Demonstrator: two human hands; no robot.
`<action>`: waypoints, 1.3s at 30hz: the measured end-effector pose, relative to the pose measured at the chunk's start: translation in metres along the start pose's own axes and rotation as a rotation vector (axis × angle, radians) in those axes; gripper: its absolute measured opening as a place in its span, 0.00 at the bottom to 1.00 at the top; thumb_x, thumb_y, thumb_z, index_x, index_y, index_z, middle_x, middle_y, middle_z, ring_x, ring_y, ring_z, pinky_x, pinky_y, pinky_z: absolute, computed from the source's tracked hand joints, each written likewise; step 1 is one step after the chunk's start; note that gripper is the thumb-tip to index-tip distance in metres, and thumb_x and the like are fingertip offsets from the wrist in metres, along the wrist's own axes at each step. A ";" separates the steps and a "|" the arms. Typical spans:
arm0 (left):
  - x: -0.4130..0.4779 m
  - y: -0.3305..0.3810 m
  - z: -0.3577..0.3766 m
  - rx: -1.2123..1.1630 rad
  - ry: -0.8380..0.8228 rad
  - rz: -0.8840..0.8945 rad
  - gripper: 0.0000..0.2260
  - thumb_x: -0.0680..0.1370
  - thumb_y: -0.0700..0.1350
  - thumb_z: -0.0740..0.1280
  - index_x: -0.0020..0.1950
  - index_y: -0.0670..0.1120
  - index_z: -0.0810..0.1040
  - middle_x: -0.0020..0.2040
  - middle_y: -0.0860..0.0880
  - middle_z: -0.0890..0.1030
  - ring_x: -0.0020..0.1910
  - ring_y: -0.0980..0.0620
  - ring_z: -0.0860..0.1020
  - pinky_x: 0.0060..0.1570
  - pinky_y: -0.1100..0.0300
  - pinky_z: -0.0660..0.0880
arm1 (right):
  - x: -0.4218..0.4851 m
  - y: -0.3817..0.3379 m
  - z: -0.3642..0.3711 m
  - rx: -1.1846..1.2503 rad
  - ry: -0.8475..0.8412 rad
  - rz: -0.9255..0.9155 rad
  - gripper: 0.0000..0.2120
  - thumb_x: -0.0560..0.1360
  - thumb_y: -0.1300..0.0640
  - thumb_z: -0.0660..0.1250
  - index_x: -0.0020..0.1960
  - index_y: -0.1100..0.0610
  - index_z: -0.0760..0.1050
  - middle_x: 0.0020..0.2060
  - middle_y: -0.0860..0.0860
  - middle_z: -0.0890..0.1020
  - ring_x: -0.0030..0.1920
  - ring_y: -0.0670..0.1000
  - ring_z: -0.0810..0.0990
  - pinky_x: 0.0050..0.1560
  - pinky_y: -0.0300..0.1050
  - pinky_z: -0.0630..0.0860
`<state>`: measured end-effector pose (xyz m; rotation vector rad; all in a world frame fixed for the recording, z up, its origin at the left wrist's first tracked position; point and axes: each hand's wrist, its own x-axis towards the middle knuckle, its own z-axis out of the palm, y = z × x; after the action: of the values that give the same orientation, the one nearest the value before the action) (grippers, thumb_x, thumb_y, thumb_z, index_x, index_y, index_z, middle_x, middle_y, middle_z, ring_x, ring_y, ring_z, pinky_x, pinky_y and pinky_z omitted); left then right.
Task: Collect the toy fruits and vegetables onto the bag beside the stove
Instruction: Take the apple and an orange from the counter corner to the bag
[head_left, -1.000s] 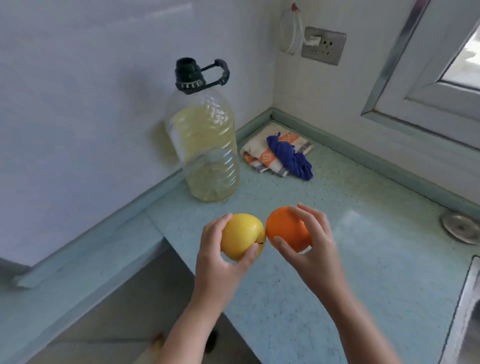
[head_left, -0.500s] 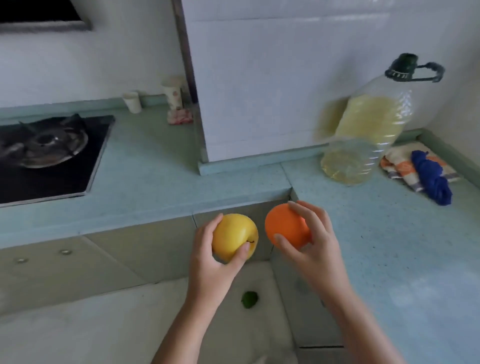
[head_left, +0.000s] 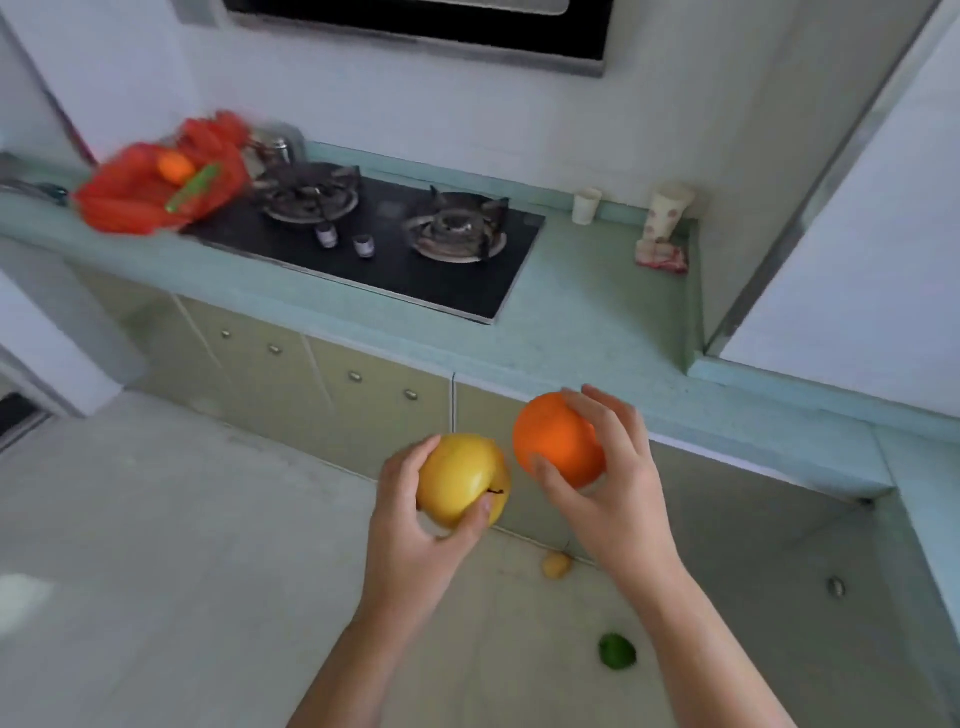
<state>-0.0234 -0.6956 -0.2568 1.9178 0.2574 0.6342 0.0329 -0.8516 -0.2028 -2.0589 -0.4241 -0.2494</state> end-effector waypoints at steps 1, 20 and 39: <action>0.003 -0.006 -0.012 0.002 0.036 -0.021 0.29 0.64 0.59 0.69 0.62 0.54 0.70 0.59 0.60 0.71 0.57 0.61 0.72 0.51 0.58 0.75 | 0.003 -0.006 0.014 0.015 -0.043 -0.014 0.26 0.66 0.56 0.74 0.60 0.43 0.69 0.61 0.44 0.66 0.59 0.41 0.66 0.50 0.19 0.62; 0.183 -0.093 -0.125 0.161 0.345 -0.183 0.24 0.64 0.54 0.72 0.56 0.65 0.66 0.55 0.65 0.70 0.53 0.70 0.69 0.43 0.73 0.71 | 0.191 -0.038 0.233 0.238 -0.349 -0.134 0.28 0.67 0.58 0.74 0.56 0.34 0.65 0.63 0.46 0.67 0.58 0.45 0.69 0.45 0.20 0.66; 0.360 -0.196 -0.215 0.145 0.484 -0.318 0.23 0.65 0.56 0.70 0.57 0.65 0.66 0.56 0.65 0.71 0.54 0.64 0.72 0.44 0.67 0.72 | 0.350 -0.074 0.413 0.235 -0.504 -0.248 0.25 0.65 0.42 0.68 0.58 0.34 0.62 0.61 0.43 0.66 0.58 0.41 0.69 0.47 0.32 0.68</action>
<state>0.1827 -0.2812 -0.2548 1.7808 0.9166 0.8731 0.3264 -0.3910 -0.2291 -1.8208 -0.9718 0.1745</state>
